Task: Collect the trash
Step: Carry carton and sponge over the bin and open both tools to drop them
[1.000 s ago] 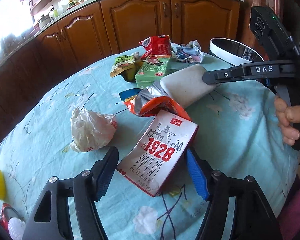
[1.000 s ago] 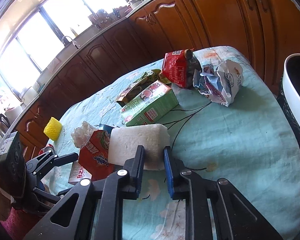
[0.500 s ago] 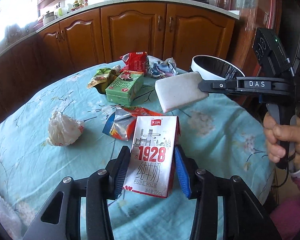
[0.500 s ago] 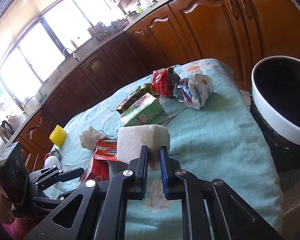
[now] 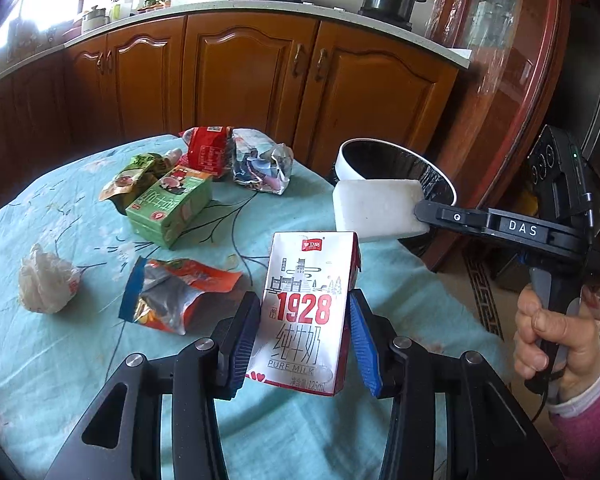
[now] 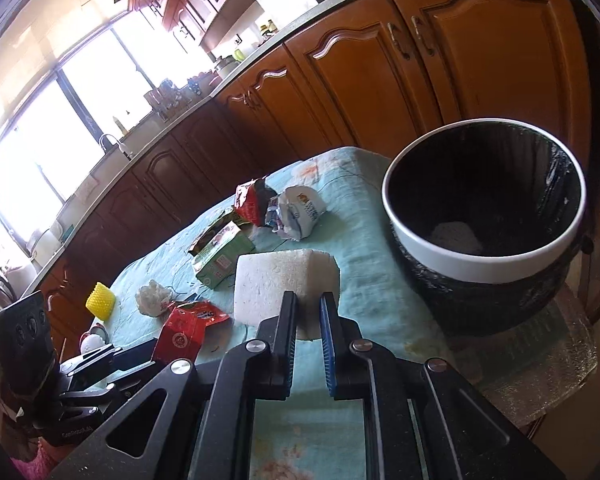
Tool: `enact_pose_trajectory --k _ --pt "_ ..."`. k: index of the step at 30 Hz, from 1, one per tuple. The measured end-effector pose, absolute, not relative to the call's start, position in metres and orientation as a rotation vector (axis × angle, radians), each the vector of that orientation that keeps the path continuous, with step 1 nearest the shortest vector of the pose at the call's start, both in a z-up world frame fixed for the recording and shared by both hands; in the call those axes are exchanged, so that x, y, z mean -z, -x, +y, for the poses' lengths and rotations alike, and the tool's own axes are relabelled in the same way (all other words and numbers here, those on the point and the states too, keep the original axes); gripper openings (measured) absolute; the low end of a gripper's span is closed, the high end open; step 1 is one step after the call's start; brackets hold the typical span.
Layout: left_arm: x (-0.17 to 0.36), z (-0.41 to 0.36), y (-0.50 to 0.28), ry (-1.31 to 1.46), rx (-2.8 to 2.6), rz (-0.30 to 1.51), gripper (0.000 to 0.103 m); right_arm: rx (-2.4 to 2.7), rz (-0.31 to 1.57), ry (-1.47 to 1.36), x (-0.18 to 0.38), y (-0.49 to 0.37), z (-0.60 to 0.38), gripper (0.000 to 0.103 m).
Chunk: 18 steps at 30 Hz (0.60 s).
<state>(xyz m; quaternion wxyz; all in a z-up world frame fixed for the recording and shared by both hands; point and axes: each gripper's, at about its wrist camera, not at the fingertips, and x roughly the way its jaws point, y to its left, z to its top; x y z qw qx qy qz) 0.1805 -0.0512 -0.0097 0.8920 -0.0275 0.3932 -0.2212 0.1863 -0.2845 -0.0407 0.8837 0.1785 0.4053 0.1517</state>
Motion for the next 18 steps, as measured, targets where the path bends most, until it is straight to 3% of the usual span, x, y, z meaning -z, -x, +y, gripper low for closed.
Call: enact_pose_trajectory --k 18 --pt "0.012 -0.121 -0.233 0.029 0.508 0.801 0.043 -0.192 0.788 -0.404 0.030 -0.183 -0.351 0.012"
